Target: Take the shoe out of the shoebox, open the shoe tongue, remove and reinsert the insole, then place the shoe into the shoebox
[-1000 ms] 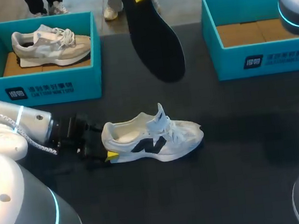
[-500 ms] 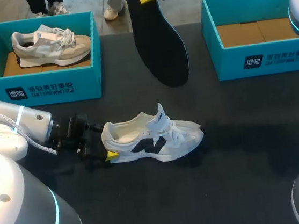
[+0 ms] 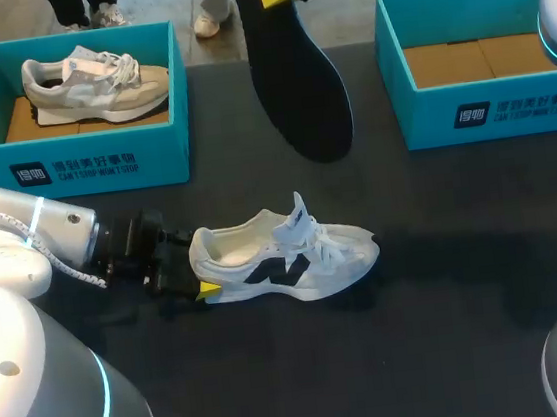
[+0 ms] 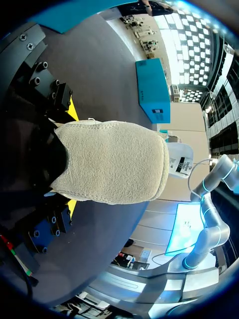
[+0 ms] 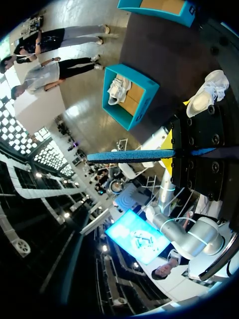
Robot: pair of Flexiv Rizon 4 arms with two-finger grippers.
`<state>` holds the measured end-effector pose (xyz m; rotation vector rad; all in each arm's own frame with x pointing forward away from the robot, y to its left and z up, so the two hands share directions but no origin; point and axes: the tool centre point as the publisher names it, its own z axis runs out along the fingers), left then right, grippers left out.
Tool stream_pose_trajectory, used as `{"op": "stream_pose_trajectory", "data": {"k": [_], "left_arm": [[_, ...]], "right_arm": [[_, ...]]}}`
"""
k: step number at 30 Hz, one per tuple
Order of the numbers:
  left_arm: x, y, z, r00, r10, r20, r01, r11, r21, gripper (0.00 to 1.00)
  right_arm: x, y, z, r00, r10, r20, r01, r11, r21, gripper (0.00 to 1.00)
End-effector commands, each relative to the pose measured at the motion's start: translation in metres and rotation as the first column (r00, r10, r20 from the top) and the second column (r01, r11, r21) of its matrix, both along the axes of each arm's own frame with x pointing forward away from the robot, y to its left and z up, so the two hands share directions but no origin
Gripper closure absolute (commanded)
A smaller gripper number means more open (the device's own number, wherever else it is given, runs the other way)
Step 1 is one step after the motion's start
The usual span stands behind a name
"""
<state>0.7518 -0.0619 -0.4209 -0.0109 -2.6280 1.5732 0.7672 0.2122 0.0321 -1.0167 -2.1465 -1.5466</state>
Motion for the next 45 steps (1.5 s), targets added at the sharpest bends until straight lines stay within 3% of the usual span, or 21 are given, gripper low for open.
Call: {"op": "stream_pose_trajectory", "data": {"k": [1, 9, 17, 26, 36, 45], "left_arm": [[0.0, 0.0, -0.001, 1.0, 0.0, 0.0, 0.0, 1.0, 0.003, 1.0], [0.0, 0.0, -0.001, 1.0, 0.0, 0.0, 0.0, 1.0, 0.003, 1.0], [0.0, 0.0, -0.001, 1.0, 0.0, 0.0, 0.0, 1.0, 0.003, 1.0], [0.0, 0.0, -0.001, 1.0, 0.0, 0.0, 0.0, 1.0, 0.003, 1.0], [0.0, 0.0, -0.001, 1.0, 0.0, 0.0, 0.0, 1.0, 0.003, 1.0], [0.0, 0.0, -0.001, 1.0, 0.0, 0.0, 0.0, 1.0, 0.003, 1.0]], "right_arm": [[-0.002, -0.004, 0.002, 1.0, 0.006, -0.013, -0.006, 1.0, 0.007, 1.0], [-0.018, -0.027, 0.018, 0.998, 0.038, -0.057, -0.04, 0.999, -0.02, 1.0], [-0.033, -0.044, 0.038, 0.997, 0.027, -0.066, -0.022, 0.997, 0.08, 1.0], [-0.052, -0.046, 0.064, 0.998, 0.015, -0.062, -0.003, 0.982, 0.19, 1.0], [-0.073, -0.054, 0.078, 0.998, 0.006, -0.061, 0.005, 0.984, 0.177, 1.0], [-0.106, -0.058, 0.085, 0.998, -0.003, -0.06, 0.013, 0.986, 0.169, 1.0]]}}
